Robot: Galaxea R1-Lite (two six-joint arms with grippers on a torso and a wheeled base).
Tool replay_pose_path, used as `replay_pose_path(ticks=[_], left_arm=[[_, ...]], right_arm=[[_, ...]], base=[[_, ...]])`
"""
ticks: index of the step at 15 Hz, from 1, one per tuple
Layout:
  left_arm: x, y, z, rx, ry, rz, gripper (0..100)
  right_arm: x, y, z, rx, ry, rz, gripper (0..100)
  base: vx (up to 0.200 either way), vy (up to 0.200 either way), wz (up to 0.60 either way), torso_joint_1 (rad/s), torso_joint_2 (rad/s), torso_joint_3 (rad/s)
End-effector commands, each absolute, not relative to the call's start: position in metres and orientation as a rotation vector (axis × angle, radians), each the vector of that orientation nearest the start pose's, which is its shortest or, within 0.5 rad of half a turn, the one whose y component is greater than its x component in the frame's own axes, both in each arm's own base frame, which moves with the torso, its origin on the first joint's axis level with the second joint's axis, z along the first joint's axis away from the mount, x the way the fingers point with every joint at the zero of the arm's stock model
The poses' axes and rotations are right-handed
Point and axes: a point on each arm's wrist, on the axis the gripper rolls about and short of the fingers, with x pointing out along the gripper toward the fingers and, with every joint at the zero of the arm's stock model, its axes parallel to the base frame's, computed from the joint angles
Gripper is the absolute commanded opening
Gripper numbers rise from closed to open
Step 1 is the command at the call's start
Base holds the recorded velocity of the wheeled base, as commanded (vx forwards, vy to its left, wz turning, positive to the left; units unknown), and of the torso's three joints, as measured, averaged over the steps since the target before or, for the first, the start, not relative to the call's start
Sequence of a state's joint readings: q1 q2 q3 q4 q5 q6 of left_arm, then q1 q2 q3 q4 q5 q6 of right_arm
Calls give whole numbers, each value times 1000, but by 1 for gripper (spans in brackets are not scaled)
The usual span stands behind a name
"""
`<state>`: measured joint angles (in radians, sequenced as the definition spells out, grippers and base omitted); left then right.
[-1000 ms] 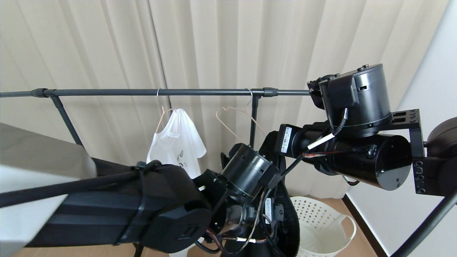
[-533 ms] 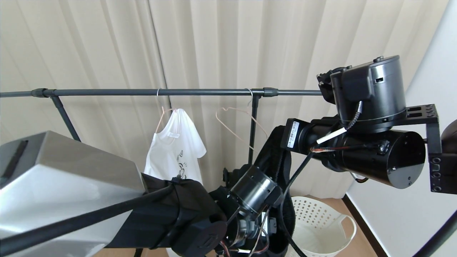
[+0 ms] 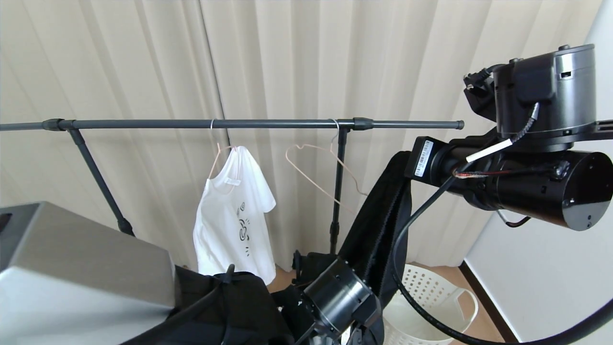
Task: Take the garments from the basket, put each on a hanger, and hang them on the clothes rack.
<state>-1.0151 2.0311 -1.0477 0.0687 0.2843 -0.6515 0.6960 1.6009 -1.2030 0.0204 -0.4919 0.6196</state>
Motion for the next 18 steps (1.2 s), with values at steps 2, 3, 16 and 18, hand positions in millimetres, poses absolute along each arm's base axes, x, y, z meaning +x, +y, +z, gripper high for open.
replay_pose_path(ticks=[2,3,16,18], left_arm=[[174,-274,94,49,982,-365,100],[170,-267,97,45,981,-364,100],[175,-198,148,-109,865,-287,0],[180,-189,154,-106,838,-277,0]], right_arm=[[233,164,269,384,358,55,0],[235,159,270,386,353,39,0],[232,141,262,257,367,9,0],[223,136,255,172,390,22,0]], base=[[0,0,0,0,0,0],[0,0,0,0,0,0],[0,0,0,0,0,0],[0,0,0,0,0,0]])
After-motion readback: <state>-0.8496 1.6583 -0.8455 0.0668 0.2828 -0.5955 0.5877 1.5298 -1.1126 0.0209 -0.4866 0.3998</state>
